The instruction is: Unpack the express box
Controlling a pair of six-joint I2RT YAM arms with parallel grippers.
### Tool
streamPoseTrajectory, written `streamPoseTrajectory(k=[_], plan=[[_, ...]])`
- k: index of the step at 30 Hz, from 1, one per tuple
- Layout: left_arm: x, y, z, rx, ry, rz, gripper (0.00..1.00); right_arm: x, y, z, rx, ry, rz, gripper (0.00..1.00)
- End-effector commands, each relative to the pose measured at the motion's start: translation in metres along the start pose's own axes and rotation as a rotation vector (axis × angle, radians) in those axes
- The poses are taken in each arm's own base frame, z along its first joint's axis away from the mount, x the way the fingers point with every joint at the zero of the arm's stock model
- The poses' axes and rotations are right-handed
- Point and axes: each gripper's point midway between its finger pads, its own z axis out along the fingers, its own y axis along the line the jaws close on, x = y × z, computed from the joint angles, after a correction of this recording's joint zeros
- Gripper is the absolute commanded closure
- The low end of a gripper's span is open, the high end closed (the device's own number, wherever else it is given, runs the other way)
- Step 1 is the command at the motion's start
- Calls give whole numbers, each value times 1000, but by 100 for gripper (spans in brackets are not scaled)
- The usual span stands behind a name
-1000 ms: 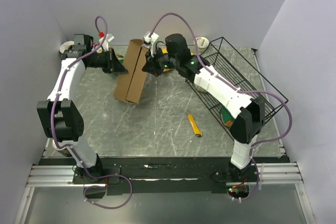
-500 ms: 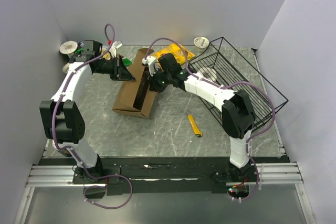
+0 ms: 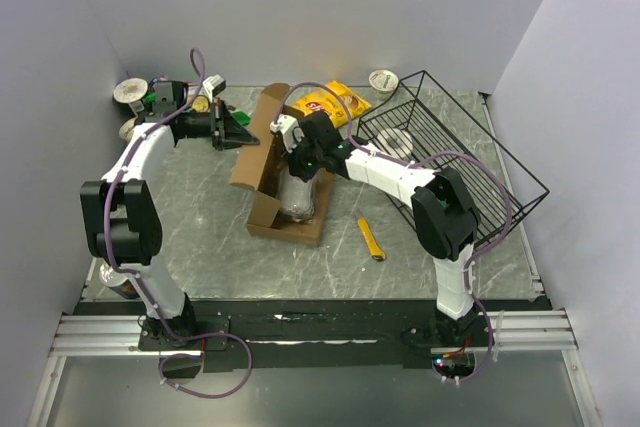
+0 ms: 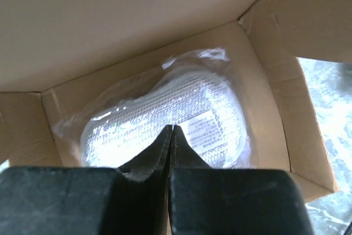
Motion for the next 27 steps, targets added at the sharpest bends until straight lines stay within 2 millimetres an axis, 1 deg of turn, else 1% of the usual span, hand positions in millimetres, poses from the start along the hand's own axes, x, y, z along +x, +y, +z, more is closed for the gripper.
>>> streamPoseTrajectory(k=[1, 3, 4, 5, 6, 8, 9, 10, 12, 16, 19, 20, 21, 23, 24, 25, 26, 27], plan=[[-8, -43, -34, 173, 13, 140, 99, 9, -2, -17, 19, 34, -16, 100], [-13, -31, -41, 140, -24, 116, 98, -1, 0, -26, 22, 12, -5, 100], [-13, -28, -42, 133, -30, 106, 97, -5, 1, -29, 21, 4, -1, 98], [-14, -24, -43, 120, -39, 104, 96, -6, 2, -31, 18, 5, 12, 92], [-14, -21, -43, 114, -43, 102, 95, -6, 4, -32, 16, 7, 15, 77], [-13, -18, -43, 109, -45, 98, 94, -1, 1, -32, 41, 20, 16, 62], [-13, -16, -42, 106, -45, 92, 94, 6, -2, -31, 58, 35, 24, 53], [-13, -15, -42, 106, -46, 91, 94, 11, -10, -32, 100, 46, 35, 52], [-13, -14, -42, 106, -45, 83, 93, 13, -16, -34, 111, 39, 79, 50], [-12, -9, -42, 91, -51, 75, 93, 12, -22, -40, 64, 19, 193, 51], [-10, -6, -41, 87, -52, 65, 92, 7, -29, -41, 64, 6, 202, 52], [-10, -6, -41, 87, -52, 62, 92, 8, -33, -40, 72, 6, 209, 53], [-10, -6, -41, 90, -50, 64, 92, 3, -35, -40, 74, -5, 207, 53], [-10, -5, -41, 93, -50, 50, 92, 5, -43, -37, 85, 1, 212, 53], [-10, -4, -41, 93, -49, 42, 92, 0, -45, -36, 84, -7, 214, 53], [-10, -4, -41, 94, -48, 47, 92, 2, -48, -34, 83, -3, 218, 53], [-9, -3, -41, 94, -48, 43, 92, 7, -50, -28, 76, 12, 226, 53], [-8, -1, -40, 95, -46, 35, 92, 5, -53, -27, 69, 6, 230, 53]])
